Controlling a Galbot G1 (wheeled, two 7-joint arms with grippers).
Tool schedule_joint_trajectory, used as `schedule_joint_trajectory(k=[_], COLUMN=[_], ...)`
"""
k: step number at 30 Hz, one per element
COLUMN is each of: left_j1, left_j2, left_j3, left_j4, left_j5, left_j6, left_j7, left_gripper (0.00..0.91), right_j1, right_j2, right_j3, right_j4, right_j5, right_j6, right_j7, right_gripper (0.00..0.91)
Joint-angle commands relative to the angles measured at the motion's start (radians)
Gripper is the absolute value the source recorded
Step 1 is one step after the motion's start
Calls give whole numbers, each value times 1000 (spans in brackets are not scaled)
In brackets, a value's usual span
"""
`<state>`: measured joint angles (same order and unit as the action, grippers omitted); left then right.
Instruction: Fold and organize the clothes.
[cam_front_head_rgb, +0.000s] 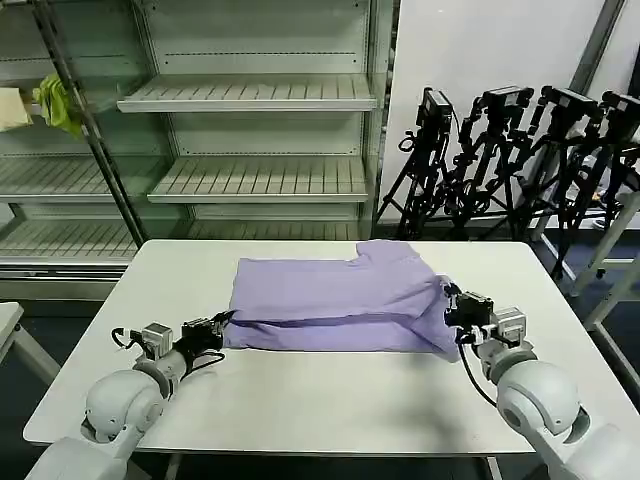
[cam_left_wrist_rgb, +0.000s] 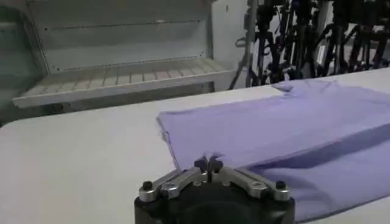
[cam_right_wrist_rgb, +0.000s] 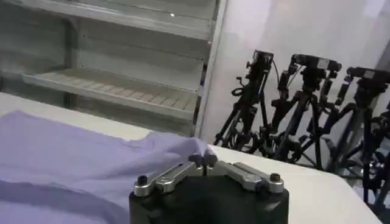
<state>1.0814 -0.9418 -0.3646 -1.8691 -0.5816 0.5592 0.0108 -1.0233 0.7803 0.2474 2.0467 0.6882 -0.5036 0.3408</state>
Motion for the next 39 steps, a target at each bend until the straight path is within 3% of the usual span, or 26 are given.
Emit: schedule_joint_trajectory(k=[1,2,4,5,6,7,8,9,10,39], left_j1=[-5,-4,-3,-2,-2,-1,-1,-1,-1,10], left_j2=[1,1,1,0,0,0,0,-1,-1,7], left_j3=[3,3,4,4,4,4,3,3,3,-73], left_j4=[7,8,9,8,7,7,6,6,6,39], left_j5=[1,2,3,6,6,7,7,7,8,38], left_j6=[0,-1,-1,-1,0,0,0,0,-1,-16], left_j7=[-1,-1,-1,-1,-2,-2,-2,-2,-2,-25], left_gripper=[40,564,695,867,907,907,907,907,907,907], right_j1=[13,13,12,12,11,11,11,12,14,4], right_j2=[-5,-3,1,2,3,4,4,5,6,-6], right_j3=[-2,-4,-8,-9,-10,-10,-12,-12,-13,49], right_j4=[-9,-11,-14,-14,-14,-15,-16,-18,-20,-94], right_j5=[2,-1,-3,-6,-8,-9,-14,-17,-19,-39], right_j6=[-1,-1,-1,-2,-5,-6,-6,-6,-7,-34], right_j7=[-1,-1,-2,-3,-3,-3,-6,-7,-7,-13], right_gripper=[0,0,0,0,81,191,534,806,907,907])
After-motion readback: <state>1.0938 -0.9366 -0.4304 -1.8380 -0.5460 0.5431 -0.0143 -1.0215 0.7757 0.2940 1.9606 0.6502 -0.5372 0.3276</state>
